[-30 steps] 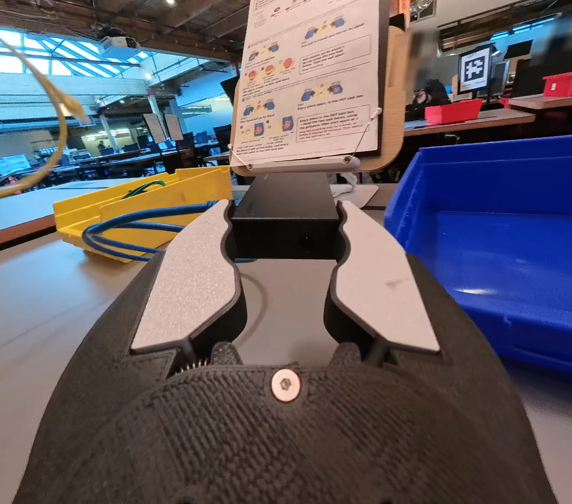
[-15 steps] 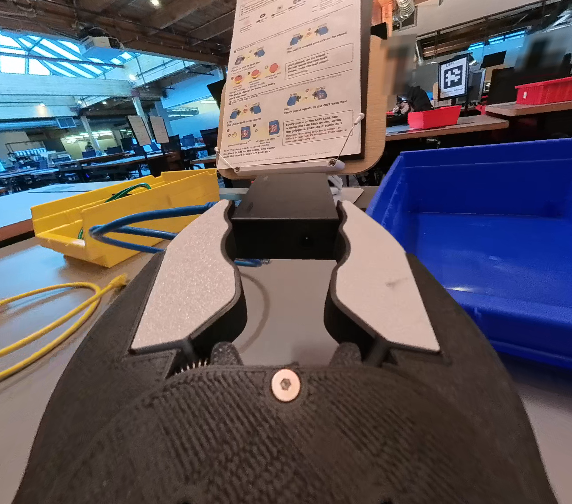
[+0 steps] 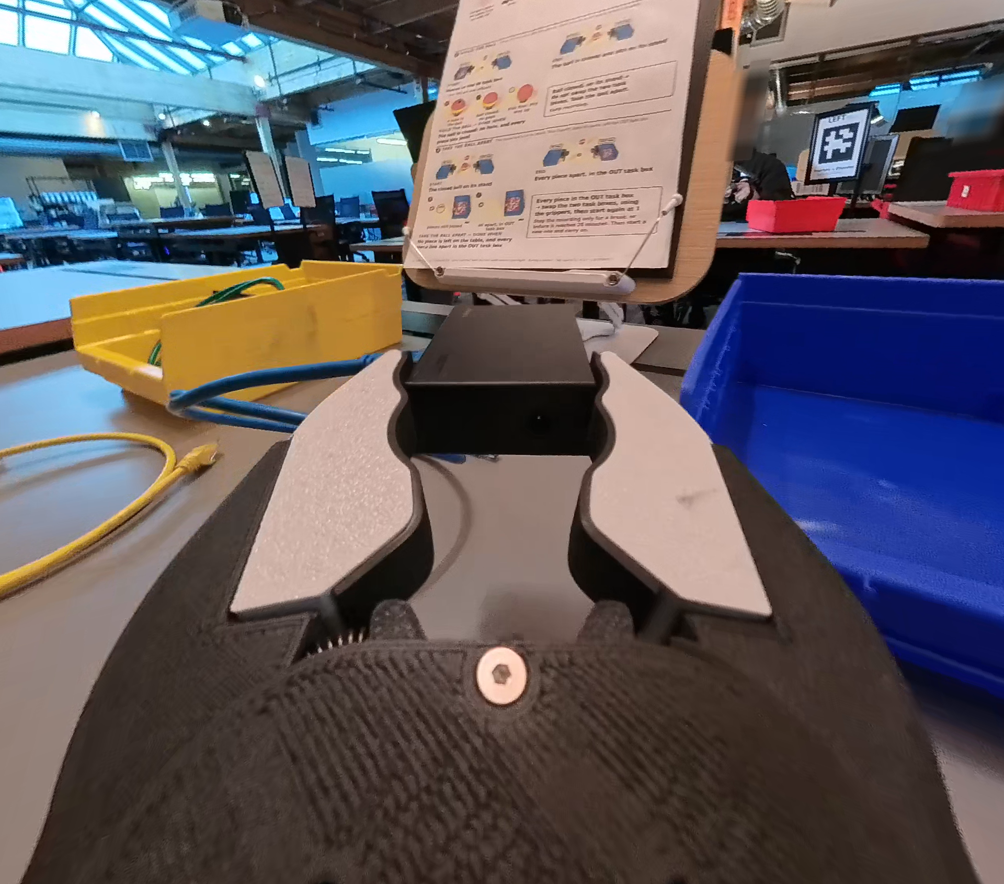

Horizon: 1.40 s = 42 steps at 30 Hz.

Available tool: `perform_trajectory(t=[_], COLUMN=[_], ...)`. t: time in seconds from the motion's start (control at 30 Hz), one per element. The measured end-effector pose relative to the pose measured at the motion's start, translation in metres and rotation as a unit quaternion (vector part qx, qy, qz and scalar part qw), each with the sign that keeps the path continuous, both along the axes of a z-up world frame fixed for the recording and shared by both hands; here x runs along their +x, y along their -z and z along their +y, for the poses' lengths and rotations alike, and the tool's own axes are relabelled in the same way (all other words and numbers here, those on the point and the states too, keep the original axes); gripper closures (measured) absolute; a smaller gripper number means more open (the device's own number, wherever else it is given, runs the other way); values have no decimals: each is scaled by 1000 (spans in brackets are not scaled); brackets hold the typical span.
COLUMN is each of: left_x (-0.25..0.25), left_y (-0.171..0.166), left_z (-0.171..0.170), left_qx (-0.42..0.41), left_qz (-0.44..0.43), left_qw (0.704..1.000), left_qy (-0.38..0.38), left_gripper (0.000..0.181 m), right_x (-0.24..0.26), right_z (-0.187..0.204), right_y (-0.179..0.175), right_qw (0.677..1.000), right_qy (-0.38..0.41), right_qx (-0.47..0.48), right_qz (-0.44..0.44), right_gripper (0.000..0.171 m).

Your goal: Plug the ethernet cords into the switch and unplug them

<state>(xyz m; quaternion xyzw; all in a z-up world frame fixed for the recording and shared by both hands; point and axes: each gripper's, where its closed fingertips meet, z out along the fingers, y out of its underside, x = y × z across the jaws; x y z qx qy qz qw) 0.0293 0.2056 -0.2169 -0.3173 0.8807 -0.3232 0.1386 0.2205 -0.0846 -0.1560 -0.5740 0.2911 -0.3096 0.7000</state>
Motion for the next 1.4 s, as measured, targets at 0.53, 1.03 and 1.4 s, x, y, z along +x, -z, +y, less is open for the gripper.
perform_trajectory(t=[0.53,1.03,1.4], left_x=[175,160,162], left_y=[-66,-68,-69], left_z=[-195,-231,-228], left_qx=[-355,-377,-382], left_qz=[197,340,340], left_qw=[912,862,859], left_qy=[-65,3,-11], left_gripper=[111,154,154], right_x=[-34,-29,-26], right_z=[34,50,56], right_y=[-9,2,9], right_qw=[990,992,991], right_qy=[-127,-96,-83], right_qx=[2,-65,-96], right_qz=[-63,-51,-39], right_gripper=[109,109,108])
